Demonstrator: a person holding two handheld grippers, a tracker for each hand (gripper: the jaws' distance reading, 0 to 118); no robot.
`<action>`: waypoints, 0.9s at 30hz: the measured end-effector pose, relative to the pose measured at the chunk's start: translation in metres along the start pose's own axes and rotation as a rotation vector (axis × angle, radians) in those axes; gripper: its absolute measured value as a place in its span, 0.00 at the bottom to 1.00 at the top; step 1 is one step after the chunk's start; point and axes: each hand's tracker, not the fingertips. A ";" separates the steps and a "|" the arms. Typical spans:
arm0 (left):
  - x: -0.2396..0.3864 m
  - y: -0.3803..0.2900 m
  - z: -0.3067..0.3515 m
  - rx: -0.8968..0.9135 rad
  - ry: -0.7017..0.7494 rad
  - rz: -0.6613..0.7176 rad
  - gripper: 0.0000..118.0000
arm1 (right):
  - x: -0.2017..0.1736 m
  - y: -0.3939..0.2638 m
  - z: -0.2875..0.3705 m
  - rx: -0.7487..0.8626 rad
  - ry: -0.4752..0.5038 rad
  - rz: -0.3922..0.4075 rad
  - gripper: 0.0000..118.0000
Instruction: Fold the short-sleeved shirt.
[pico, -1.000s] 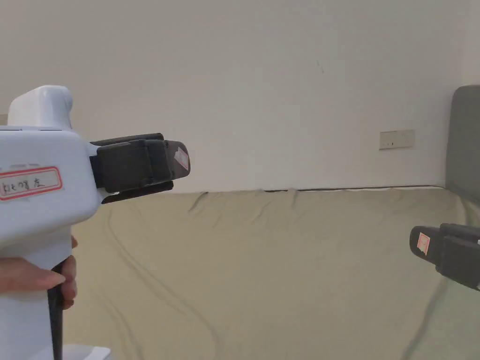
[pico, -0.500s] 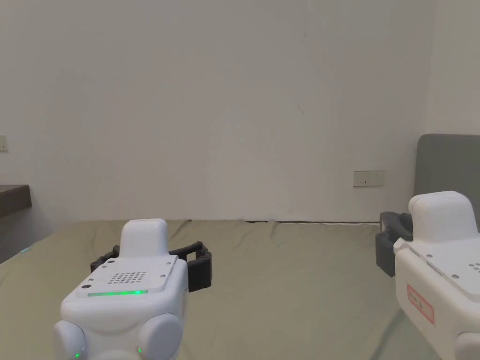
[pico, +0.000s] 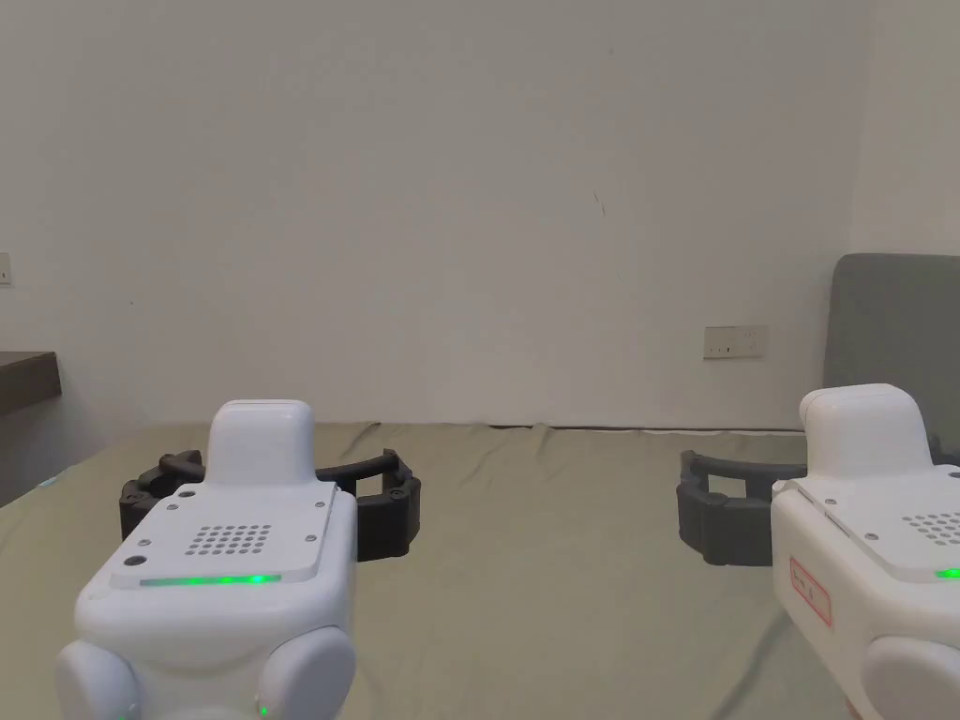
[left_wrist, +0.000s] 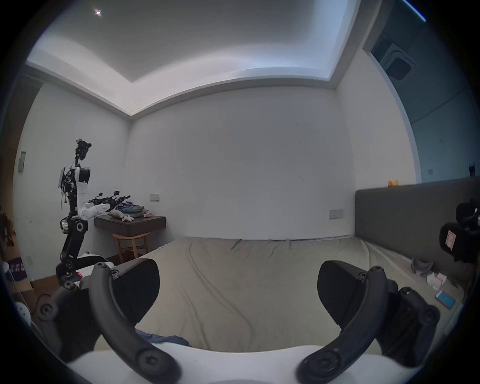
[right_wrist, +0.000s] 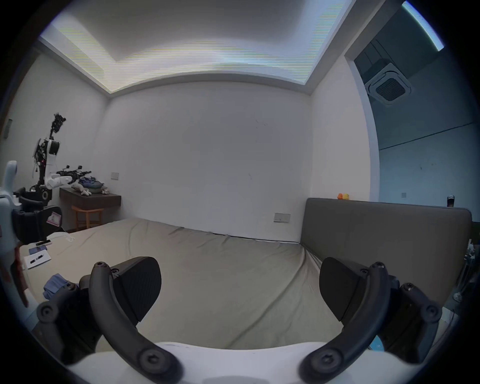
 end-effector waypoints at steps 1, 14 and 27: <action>0.002 0.000 -0.001 -0.010 0.010 -0.020 1.00 | 0.001 0.000 -0.002 -0.007 -0.006 -0.017 1.00; -0.005 -0.013 -0.005 -0.091 -0.042 0.053 1.00 | 0.005 -0.002 -0.002 -0.056 0.025 -0.074 1.00; -0.016 -0.004 0.010 -0.118 -0.122 0.146 1.00 | -0.004 -0.001 0.011 -0.074 0.081 -0.069 1.00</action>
